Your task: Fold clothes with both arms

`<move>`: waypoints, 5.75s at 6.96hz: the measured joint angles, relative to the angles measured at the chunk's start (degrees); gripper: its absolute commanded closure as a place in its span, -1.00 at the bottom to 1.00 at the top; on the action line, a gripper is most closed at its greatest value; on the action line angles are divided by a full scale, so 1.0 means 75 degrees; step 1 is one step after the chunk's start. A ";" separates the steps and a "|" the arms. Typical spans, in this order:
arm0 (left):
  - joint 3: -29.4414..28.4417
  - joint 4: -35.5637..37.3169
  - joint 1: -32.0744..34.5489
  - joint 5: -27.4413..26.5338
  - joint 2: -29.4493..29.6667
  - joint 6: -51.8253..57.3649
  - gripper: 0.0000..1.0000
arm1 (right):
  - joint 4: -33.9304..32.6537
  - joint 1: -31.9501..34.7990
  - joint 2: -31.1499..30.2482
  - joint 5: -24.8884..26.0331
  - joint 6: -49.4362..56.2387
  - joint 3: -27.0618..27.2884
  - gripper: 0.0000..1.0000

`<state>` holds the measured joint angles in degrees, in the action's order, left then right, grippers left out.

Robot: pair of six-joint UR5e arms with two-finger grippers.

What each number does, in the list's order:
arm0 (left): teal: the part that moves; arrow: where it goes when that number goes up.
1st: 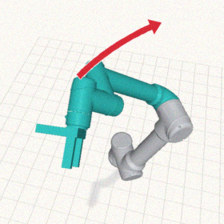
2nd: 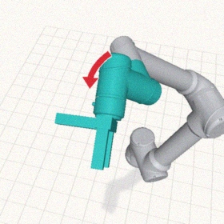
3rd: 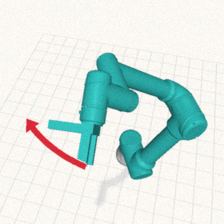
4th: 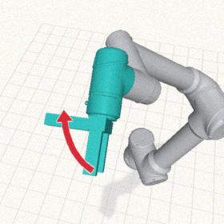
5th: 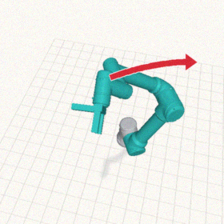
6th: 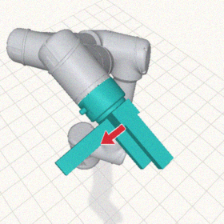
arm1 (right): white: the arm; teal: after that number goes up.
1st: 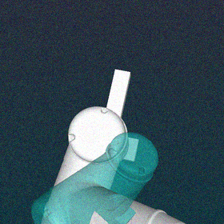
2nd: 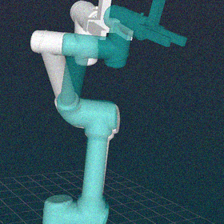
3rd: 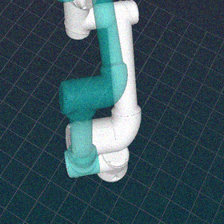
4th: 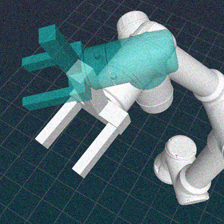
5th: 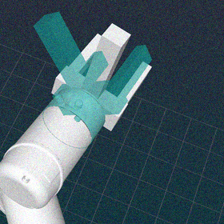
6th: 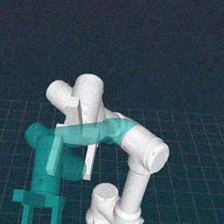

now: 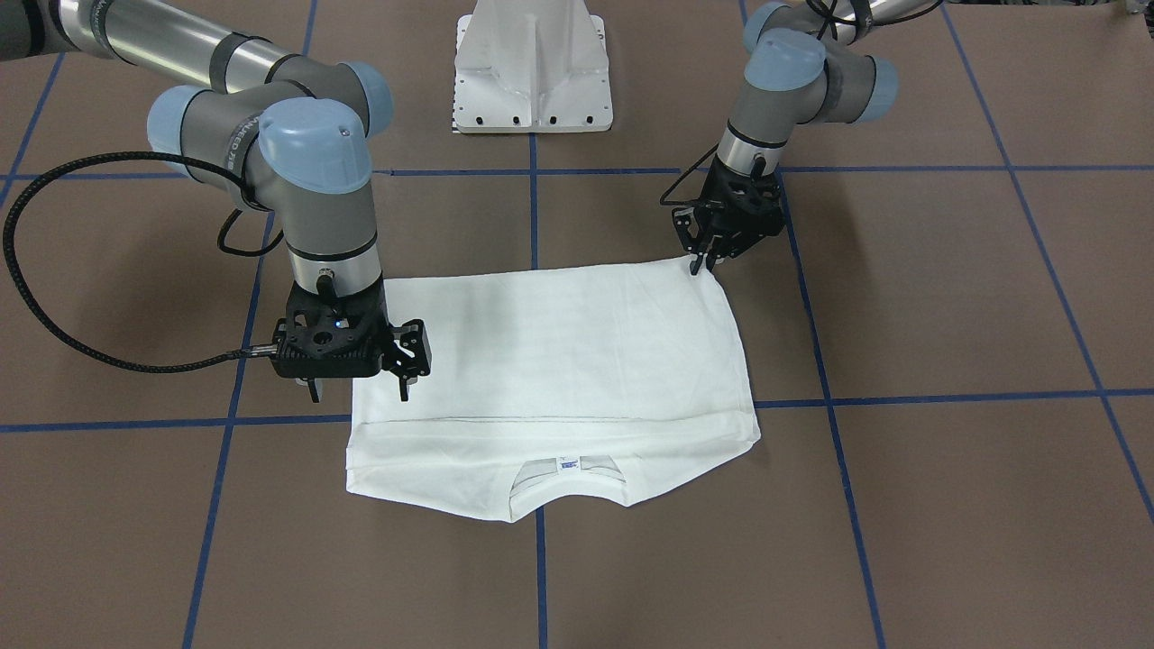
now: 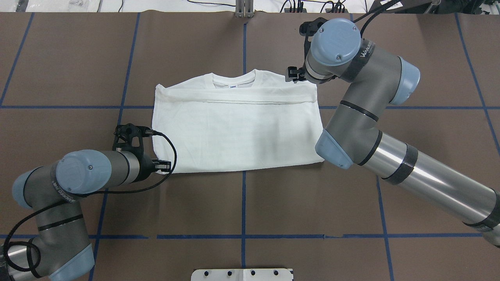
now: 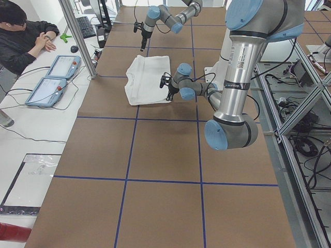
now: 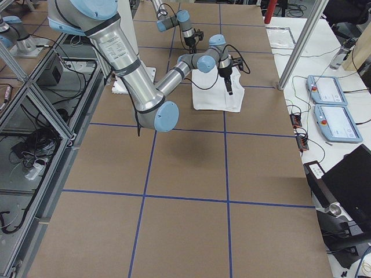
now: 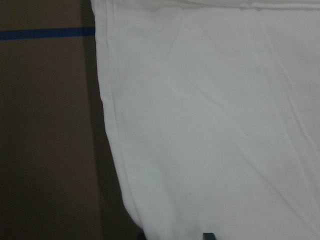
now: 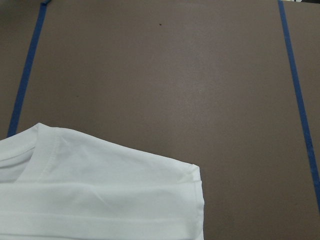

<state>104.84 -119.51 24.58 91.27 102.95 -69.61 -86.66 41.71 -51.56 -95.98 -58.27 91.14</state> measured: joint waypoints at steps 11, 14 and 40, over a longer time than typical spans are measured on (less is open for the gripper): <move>-0.6532 -0.2059 0.3644 -0.0090 0.3770 0.4023 -0.98 | 0.0355 -0.0280 -0.0042 0.0058 -0.0090 -0.0027 -1.00; -0.6854 -0.2841 0.3837 0.0665 0.3997 0.3969 -1.00 | 0.0744 -0.0410 0.0178 0.0215 -0.0352 -0.0430 -0.99; -0.5670 -0.3337 0.3775 0.1284 0.3207 0.3508 -1.00 | 0.2167 -0.2093 -0.1475 0.2081 -0.2069 0.0933 -1.00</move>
<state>62.32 -144.54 52.89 100.90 127.00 -43.29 -70.41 26.01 -62.63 -80.37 -73.79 98.14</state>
